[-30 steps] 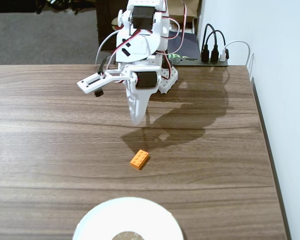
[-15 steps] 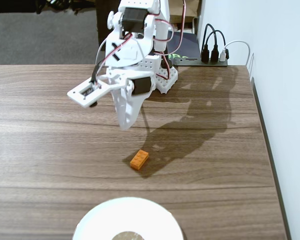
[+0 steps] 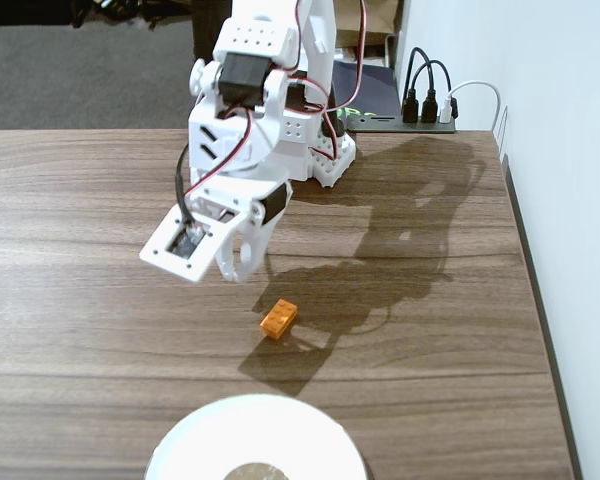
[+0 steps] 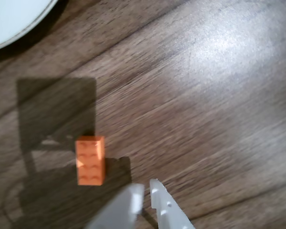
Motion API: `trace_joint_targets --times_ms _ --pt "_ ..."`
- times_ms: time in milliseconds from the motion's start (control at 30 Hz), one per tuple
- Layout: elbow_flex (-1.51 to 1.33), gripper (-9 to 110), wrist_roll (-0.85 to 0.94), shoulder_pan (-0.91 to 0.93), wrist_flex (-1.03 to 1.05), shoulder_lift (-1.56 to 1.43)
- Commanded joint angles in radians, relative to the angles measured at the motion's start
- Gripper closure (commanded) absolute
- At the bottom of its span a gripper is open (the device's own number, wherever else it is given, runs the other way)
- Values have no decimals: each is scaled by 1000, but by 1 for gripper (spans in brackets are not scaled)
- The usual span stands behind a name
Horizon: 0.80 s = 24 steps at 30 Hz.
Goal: Grasp a lego block and put it on the plate.
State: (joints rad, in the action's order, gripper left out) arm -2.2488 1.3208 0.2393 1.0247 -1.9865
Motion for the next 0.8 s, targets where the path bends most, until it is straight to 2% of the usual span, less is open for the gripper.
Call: trace_joint_targets --times_ms 0,167,367,767 --pt "55 87 17 -20 2 28" --pt "57 81 -11 -55 8 60" --pt "57 80 -71 -80 -23 107" --pt "57 81 -75 -83 -83 181"
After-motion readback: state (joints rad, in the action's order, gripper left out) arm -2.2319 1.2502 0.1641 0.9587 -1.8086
